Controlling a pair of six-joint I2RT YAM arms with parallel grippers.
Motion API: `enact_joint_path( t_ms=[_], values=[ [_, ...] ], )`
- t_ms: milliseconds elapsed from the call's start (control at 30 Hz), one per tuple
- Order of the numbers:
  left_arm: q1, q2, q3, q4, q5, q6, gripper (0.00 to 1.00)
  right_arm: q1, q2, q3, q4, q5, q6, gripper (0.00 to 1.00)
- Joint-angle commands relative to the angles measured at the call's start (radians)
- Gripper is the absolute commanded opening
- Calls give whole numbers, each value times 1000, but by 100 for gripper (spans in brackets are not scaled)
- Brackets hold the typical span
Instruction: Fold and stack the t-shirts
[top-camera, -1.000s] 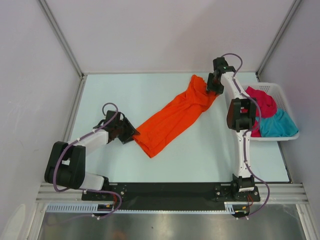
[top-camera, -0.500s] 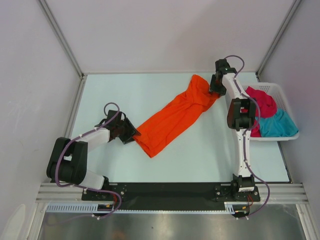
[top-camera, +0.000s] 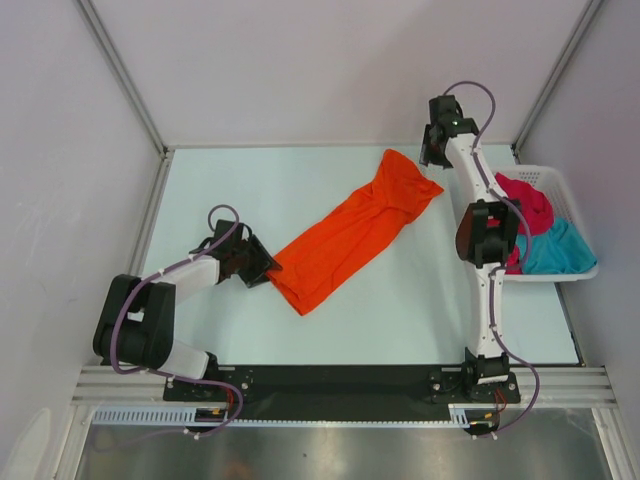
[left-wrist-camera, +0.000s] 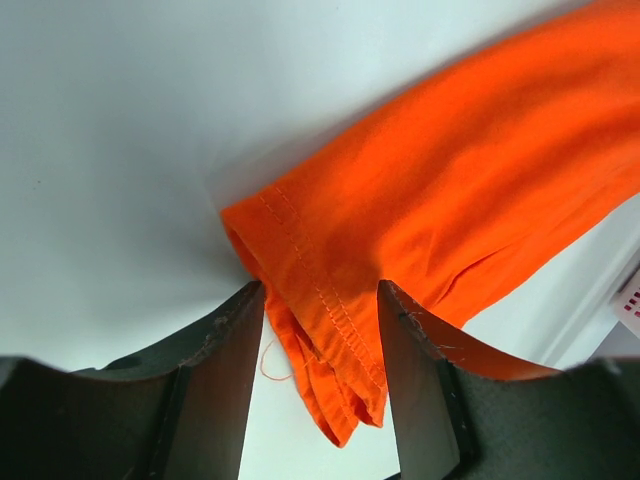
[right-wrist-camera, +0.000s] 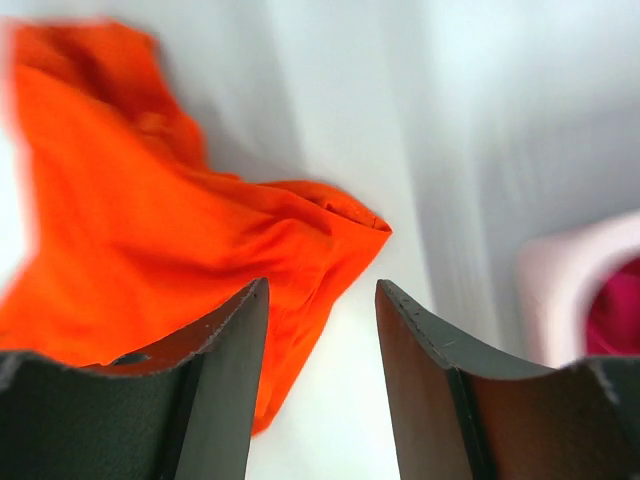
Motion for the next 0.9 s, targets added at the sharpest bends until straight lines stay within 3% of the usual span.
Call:
enact_joint_path(
  t_ms=[0,167,267,300,367,567,867],
  values=[
    [-7,5,0,61,27,-24,54,40,-198,52,7,72,-34,53],
    [-7,32,-17,116,62,-53,45,66,-329,-77,15,77,-26,53],
    [-10,60,-9,138,77,-57,35,80,-392,-140,18,79,-23,54],
    [-10,69,-6,146,83,-60,18,89,-407,-152,18,74,-22,53],
    [-10,86,3,159,106,-66,0,98,-436,-201,19,66,-10,54],
    [-11,34,9,117,128,-51,0,152,-528,-333,32,31,9,54],
    [-28,-303,-71,-72,113,-23,0,225,-593,-474,69,2,41,54]
  ],
)
